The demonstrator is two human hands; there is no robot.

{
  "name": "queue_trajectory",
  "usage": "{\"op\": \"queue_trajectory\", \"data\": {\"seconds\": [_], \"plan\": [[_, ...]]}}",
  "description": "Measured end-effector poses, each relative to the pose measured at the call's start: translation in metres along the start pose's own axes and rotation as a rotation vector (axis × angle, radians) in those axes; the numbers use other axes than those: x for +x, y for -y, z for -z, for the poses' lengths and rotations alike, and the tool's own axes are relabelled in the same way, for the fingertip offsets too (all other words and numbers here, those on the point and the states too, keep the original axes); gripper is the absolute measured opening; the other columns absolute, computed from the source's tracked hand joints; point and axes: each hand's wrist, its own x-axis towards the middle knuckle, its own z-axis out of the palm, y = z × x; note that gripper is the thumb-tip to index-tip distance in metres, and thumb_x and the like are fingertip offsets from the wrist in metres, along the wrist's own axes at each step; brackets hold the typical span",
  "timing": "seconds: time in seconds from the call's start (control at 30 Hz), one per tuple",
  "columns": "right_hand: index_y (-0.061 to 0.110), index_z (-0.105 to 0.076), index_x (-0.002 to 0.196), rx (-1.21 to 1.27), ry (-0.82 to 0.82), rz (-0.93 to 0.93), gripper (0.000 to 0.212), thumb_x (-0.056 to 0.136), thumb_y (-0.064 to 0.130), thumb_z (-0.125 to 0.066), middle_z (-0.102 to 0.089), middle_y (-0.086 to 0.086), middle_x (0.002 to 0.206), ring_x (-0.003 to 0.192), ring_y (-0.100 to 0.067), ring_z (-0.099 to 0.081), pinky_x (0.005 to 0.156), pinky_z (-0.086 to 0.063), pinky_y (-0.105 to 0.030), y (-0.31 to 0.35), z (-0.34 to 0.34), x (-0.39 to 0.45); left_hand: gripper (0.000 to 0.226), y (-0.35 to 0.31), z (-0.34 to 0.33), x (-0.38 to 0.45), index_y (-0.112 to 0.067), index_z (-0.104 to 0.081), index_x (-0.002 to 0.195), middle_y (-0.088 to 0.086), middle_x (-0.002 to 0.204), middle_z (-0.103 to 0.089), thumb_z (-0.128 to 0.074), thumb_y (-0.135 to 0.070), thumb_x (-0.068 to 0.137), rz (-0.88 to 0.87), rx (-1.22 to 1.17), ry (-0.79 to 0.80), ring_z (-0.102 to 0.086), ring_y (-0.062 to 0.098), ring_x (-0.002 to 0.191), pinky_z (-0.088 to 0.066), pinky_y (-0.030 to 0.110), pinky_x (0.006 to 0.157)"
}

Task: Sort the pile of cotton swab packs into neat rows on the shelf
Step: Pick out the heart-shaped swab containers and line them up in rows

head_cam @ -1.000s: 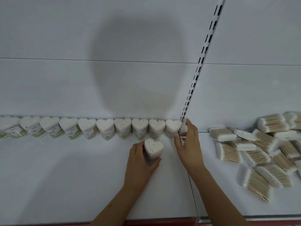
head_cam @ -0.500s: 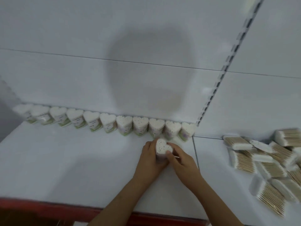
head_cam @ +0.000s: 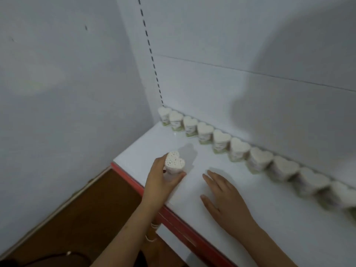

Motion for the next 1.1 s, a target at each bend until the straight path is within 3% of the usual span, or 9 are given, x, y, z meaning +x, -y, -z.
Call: {"op": "queue_trajectory", "data": {"seconds": [0.07,0.13,0.23,0.4,0.5,0.73,1.1], "plan": [[0.023,-0.028,0.155,-0.040,0.005,0.045,0.074,0.097,0.065,-0.009,-0.022,0.003,0.163,0.149,-0.014,-0.022,0.121,-0.015,-0.028,0.014,-0.016,0.033,0.068,0.014,0.016,0.028,-0.031,-0.048,0.139,-0.018,0.128,-0.053,-0.081,-0.040,0.080,0.049,0.017,-0.085,-0.048,-0.007,0.113,-0.037,0.005,0.090],[0.021,-0.026,0.156,-0.091,-0.009,0.084,0.077,0.097,0.065,-0.004,-0.021,-0.001,0.163,0.150,-0.018,-0.020,0.122,-0.009,-0.032,0.026,-0.031,0.067,0.070,0.028,0.027,0.058,-0.024,-0.050,0.141,-0.009,0.132,-0.056,-0.079,-0.044,0.082,0.069,0.043,-0.145,-0.053,0.007,0.115,-0.046,0.021,0.092],[0.022,-0.021,0.157,-0.155,-0.010,0.037,0.074,0.098,0.064,-0.009,-0.014,-0.001,0.165,0.152,-0.017,-0.010,0.122,-0.004,-0.037,0.033,-0.047,0.097,0.070,0.049,0.040,0.100,-0.020,-0.052,0.140,-0.003,0.133,-0.059,-0.081,-0.043,0.080,0.060,0.049,-0.185,-0.057,0.016,0.117,-0.051,0.034,0.095],[0.020,-0.038,0.152,-0.218,-0.041,0.006,0.066,0.098,0.057,-0.033,-0.030,0.000,0.160,0.149,-0.015,-0.025,0.117,-0.016,-0.036,0.028,-0.056,0.102,0.070,0.074,0.045,0.163,-0.010,-0.055,0.130,0.008,0.123,-0.060,-0.085,-0.042,0.075,0.029,0.114,-0.179,-0.056,0.023,0.115,-0.044,0.028,0.087],[0.019,-0.044,0.148,-0.229,-0.087,0.025,0.064,0.095,0.054,-0.042,-0.038,0.000,0.157,0.146,-0.014,-0.032,0.114,-0.023,-0.035,0.025,-0.058,0.103,0.068,0.078,0.036,0.184,-0.011,-0.055,0.123,0.006,0.117,-0.059,-0.083,-0.050,0.074,0.017,0.152,-0.145,-0.057,0.022,0.107,-0.051,0.035,0.083],[0.016,-0.043,0.149,-0.241,-0.134,0.036,0.067,0.093,0.054,-0.046,-0.036,0.004,0.157,0.145,-0.010,-0.032,0.114,-0.024,-0.033,0.021,-0.064,0.104,0.075,0.085,0.012,0.201,-0.005,-0.057,0.118,0.011,0.106,-0.058,-0.079,-0.060,0.072,-0.057,0.328,-0.161,-0.056,0.030,0.097,-0.047,0.040,0.078],[0.019,-0.042,0.149,-0.219,-0.159,0.044,0.067,0.093,0.055,-0.049,-0.034,0.007,0.158,0.145,-0.008,-0.031,0.116,-0.023,-0.031,0.018,-0.065,0.105,0.072,0.087,0.018,0.222,-0.017,-0.058,0.125,0.006,0.107,-0.056,-0.084,-0.055,0.070,-0.010,0.214,-0.090,-0.054,0.028,0.106,-0.044,0.039,0.089]]}}
